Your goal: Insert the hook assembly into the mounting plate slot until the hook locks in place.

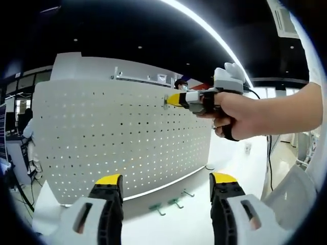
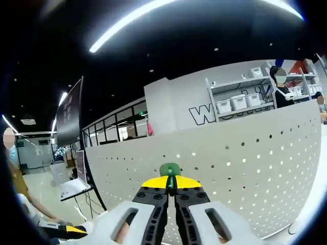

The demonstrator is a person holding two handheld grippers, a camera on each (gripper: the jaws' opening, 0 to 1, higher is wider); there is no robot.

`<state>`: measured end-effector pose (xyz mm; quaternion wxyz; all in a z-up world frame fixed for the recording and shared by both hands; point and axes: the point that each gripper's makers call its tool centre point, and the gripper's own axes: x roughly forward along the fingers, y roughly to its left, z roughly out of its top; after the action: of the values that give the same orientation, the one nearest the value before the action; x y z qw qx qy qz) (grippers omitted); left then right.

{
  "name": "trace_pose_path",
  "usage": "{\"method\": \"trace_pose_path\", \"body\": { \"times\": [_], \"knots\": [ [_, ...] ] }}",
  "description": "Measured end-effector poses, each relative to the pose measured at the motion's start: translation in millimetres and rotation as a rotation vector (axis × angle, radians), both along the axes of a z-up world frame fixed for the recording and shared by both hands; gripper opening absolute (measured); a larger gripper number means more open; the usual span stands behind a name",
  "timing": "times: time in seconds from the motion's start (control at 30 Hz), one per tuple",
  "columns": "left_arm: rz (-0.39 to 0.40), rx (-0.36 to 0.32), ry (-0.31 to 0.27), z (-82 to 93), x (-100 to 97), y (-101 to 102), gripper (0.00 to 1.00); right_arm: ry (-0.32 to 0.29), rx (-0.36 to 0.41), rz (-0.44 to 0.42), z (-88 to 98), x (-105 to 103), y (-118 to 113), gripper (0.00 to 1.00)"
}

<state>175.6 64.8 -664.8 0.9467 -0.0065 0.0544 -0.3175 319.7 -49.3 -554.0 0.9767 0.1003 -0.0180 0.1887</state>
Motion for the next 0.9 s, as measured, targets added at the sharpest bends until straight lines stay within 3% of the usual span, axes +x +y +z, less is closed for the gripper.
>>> {"method": "trace_pose_path", "body": {
  "times": [0.27,0.53,0.9],
  "knots": [
    [0.010,-0.003,0.007,-1.1,-0.6,3.5,0.70,-0.017,-0.007,-0.006,4.5,12.2,9.6,0.00],
    [0.016,-0.007,0.015,-4.3,-0.7,4.9,0.70,-0.027,-0.015,-0.046,7.2,25.1,-1.9,0.00],
    [0.018,-0.006,0.023,-5.6,0.5,5.9,0.69,-0.037,-0.063,-0.056,9.3,36.5,0.3,0.00]
  ]
}}
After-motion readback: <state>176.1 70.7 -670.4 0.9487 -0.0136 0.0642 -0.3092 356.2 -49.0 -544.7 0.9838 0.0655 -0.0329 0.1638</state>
